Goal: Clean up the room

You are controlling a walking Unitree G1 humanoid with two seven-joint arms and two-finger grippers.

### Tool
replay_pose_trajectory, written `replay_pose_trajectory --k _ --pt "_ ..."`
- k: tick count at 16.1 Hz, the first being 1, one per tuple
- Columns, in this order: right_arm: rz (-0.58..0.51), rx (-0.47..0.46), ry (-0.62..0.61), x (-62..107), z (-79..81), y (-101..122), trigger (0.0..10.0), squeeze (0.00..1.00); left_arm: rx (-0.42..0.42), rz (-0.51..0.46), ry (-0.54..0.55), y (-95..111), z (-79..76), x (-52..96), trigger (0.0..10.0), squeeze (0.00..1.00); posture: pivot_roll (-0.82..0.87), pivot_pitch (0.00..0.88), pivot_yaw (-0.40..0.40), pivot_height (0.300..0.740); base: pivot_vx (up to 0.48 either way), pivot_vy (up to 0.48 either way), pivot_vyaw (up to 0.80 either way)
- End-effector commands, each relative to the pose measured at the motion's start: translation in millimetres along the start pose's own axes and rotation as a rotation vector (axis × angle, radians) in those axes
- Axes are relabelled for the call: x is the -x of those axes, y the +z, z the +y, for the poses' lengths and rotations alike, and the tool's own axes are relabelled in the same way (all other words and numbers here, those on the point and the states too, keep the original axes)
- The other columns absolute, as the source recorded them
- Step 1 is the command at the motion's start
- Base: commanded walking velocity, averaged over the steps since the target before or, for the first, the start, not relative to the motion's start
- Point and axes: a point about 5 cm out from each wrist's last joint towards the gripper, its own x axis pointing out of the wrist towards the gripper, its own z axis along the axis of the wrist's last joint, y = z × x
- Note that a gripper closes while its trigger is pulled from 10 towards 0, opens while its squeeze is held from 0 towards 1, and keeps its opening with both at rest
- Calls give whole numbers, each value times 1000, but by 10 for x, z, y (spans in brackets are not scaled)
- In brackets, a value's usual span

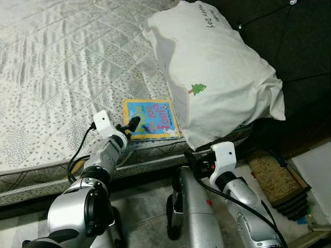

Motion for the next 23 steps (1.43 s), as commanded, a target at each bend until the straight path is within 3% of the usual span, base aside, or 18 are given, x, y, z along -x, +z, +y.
replay_pose_trajectory --k 1,5,8,9,10,11,12,13,17,20,22,23 --pt "10 -10 -26 31 -52 -40 10000 0 -16 7 15 -66 15 16 10000 1000 -137 189 -143 543 0 0 0" --pt "-34 -49 -32 -26 13 8 10000 0 -118 -178 4 119 -12 110 10000 1000 -102 173 -119 543 0 0 0" --pt "-45 -65 -33 -37 45 -22 10000 0 -241 -305 83 106 61 426 10000 1000 -61 154 -99 543 0 0 0" --pt "-48 -67 -34 -32 44 -23 10000 0 -258 -318 104 111 69 466 10000 1000 -61 154 -99 543 0 0 0" --pt "-61 -86 -47 -29 49 -26 10000 0 -328 -358 235 147 103 617 10000 1000 -46 151 -98 543 0 0 0" --pt "-69 -95 -59 11 -90 12 10000 0 -369 -383 270 179 101 687 10000 824 -28 146 -101 543 0 0 0" --pt "-82 -92 -69 74 -295 114 10000 0 -435 -412 276 222 80 784 10000 0 -8 136 -103 543 0 0 0" --pt "-90 -105 -73 78 -337 145 10000 0 -508 -419 266 237 76 864 10000 0 -2 130 -102 543 0 0 0" --pt "-115 -160 -90 -5 -328 145 10000 0 -618 -327 105 106 176 1076 10000 0 49 102 -103 543 0 0 0" --pt "-145 -213 -106 -45 -373 203 10000 0 -710 -329 4 76 13 1080 10000 0 84 96 -139 552 0 0 0" --pt "-142 -226 -102 -69 -338 179 10000 0 -725 -339 15 55 -9 1075 10000 0 86 80 -129 567 0 0 0" --pt "-167 -239 -109 -102 -306 200 10000 0 -755 -349 92 -3 -4 1090 10000 0 77 62 -114 582 0 0 0"
